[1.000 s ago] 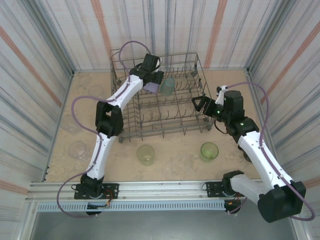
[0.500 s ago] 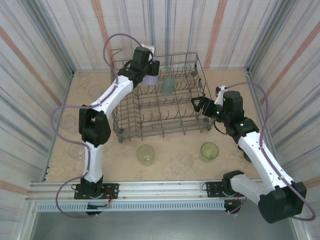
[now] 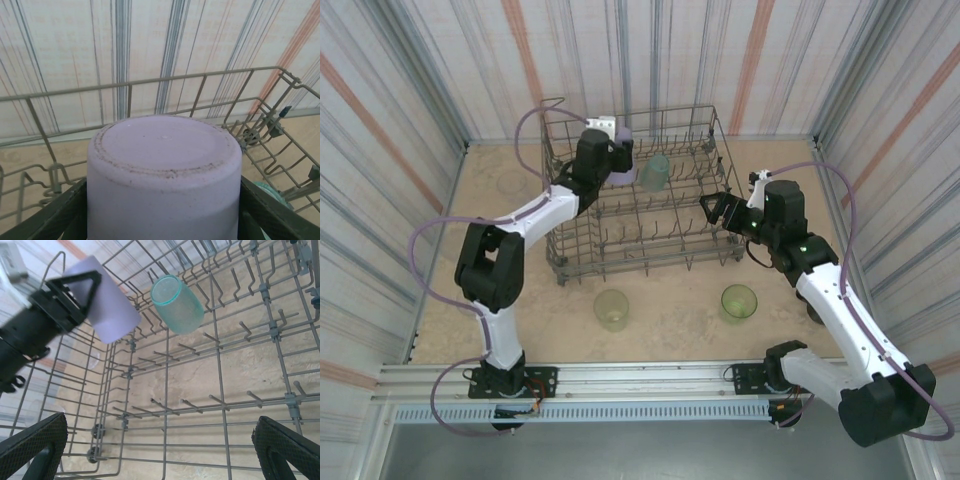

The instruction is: Load the cups into the dish rack

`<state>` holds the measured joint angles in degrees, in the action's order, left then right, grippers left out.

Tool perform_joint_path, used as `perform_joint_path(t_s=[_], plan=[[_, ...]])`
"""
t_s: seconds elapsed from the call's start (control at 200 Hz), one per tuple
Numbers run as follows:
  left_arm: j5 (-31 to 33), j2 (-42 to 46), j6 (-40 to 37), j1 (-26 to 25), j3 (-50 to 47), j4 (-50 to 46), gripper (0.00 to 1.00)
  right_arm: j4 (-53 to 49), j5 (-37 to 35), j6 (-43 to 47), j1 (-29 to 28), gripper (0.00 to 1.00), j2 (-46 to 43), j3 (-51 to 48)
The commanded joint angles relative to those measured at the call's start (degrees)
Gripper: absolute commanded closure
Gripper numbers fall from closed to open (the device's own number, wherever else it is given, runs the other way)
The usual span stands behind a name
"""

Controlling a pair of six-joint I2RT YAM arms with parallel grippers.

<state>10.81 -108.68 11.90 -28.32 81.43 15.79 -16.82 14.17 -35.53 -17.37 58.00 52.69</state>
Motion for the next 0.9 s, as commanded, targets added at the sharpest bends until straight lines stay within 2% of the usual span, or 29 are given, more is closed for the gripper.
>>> perform_joint_path(t_s=[0.0, 0.255, 0.506, 0.741, 0.897], plan=[[3.35, 2.58, -0.02, -2.05, -3.86, 17.67, 1.0, -1.8, -1.24, 0.28, -0.39, 0.01, -0.96, 1.72], [7.42, 2.47, -1.8, -3.86, -5.01, 22.81, 1.0, -2.98, -1.64, 1.57, -0.32, 0.01, -0.86, 1.6], [8.59, 2.63, -8.77, -5.65, -4.62, 25.87, 1.0, -2.04, -0.57, 1.82, -0.21, 0.01, 0.17, 1.01], [12.15, 1.12, -13.55, -5.7, -6.64, 29.91, 1.0, -2.34, -0.59, 2.16, -0.05, 0.01, 0.06, 1.06], [11.4, -0.49, -13.48, -5.36, -6.9, 31.34, 1.0, -2.48, -0.38, 2.31, 0.03, 0.01, 0.61, 1.13]])
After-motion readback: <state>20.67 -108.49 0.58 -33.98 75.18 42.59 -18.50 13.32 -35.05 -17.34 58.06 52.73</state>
